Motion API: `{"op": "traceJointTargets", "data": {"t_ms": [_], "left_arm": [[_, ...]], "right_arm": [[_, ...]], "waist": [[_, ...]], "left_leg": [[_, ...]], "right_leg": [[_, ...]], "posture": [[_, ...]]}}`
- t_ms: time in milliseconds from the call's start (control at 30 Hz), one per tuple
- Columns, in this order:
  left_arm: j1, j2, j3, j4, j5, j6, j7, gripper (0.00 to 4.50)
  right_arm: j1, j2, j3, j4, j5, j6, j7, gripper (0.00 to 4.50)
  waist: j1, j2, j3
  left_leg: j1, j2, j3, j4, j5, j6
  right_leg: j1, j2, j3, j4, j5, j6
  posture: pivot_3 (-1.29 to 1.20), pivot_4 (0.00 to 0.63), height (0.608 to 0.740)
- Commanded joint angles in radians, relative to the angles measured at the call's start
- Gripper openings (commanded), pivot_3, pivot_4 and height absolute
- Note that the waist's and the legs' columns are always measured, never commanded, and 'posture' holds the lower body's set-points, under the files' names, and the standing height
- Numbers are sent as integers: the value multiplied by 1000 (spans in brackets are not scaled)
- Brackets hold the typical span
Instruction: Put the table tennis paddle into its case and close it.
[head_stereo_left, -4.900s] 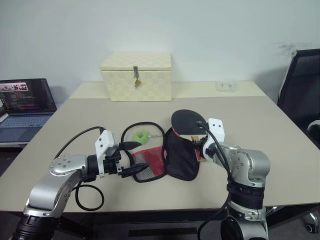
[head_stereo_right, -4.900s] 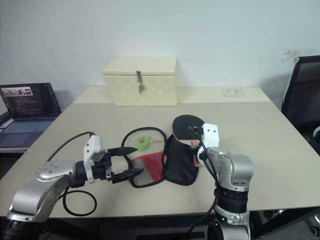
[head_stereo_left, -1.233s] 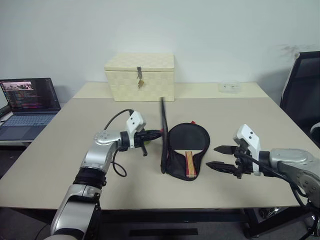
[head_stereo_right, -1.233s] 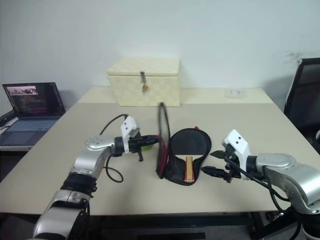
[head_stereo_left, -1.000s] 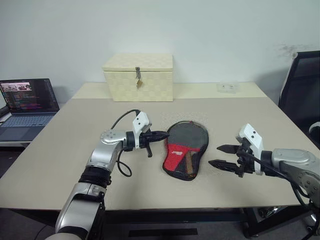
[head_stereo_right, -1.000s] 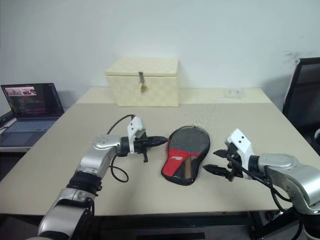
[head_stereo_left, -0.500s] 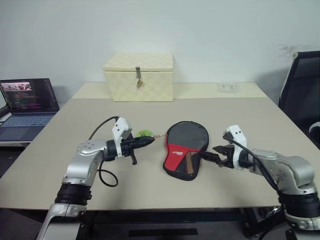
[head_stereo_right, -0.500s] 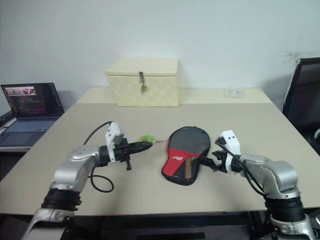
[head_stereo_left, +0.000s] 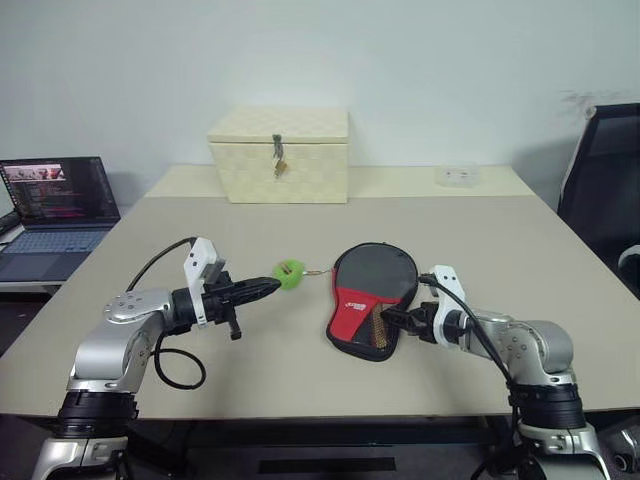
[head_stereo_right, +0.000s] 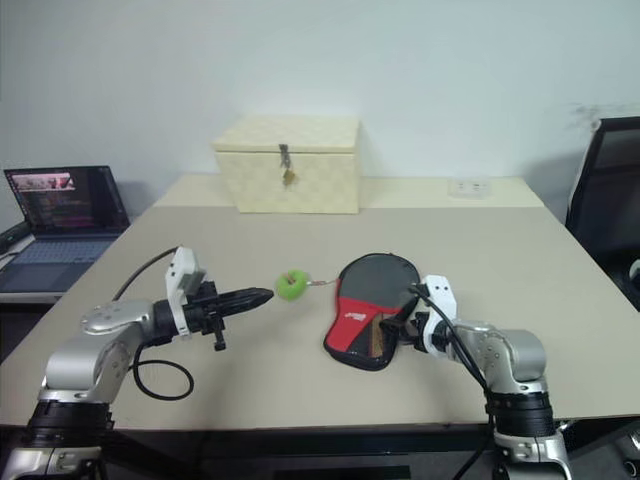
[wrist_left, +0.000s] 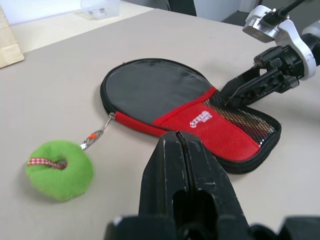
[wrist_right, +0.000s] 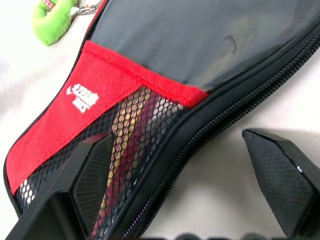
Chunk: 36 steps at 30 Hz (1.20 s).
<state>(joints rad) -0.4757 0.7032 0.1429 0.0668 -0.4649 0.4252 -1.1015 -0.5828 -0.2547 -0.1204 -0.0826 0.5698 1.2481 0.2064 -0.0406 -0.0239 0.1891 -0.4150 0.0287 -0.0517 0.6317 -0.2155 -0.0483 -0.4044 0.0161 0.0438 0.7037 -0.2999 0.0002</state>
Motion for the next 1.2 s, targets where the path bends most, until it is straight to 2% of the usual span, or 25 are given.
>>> {"op": "traceJointTargets", "data": {"t_ms": [33,233,367,667,933,1200], "left_arm": [[-5,7,16,-43,-14,-12,9,0],[-4,7,12,-43,-9,-19,14,0],[3,11,14,-46,-9,-21,16,0],[23,19,24,-65,-12,-17,25,0],[55,30,36,-101,-26,2,31,0],[124,63,36,-179,-83,59,-13,0]], "right_arm": [[-12,25,22,49,-24,-16,-1,4483],[-21,48,18,118,-51,-38,7,4483],[-29,73,34,126,-62,-50,9,3231],[-66,140,63,177,-101,-100,18,68],[-115,167,75,207,-95,-105,68,26],[-93,109,151,81,-43,-10,208,26]], "waist": [[-8,-1,-1],[-19,-4,-4],[-19,-5,-4],[-32,-5,-4],[-49,-5,-4],[-49,-5,-4]], "left_leg": [[1,0,0,0,0,0],[5,0,2,0,0,0],[7,0,2,0,0,0],[7,0,3,-2,0,0],[9,0,5,-2,0,0],[8,1,4,-4,0,0]], "right_leg": [[0,0,0,0,0,0],[1,1,1,4,0,0],[2,1,2,7,-1,1],[1,2,3,7,-1,-1],[1,4,4,9,-1,0],[-1,6,5,8,-3,-3]], "posture": [[0,150,740],[0,150,740],[0,150,740],[0,150,740],[0,150,740],[0,150,740]]}}
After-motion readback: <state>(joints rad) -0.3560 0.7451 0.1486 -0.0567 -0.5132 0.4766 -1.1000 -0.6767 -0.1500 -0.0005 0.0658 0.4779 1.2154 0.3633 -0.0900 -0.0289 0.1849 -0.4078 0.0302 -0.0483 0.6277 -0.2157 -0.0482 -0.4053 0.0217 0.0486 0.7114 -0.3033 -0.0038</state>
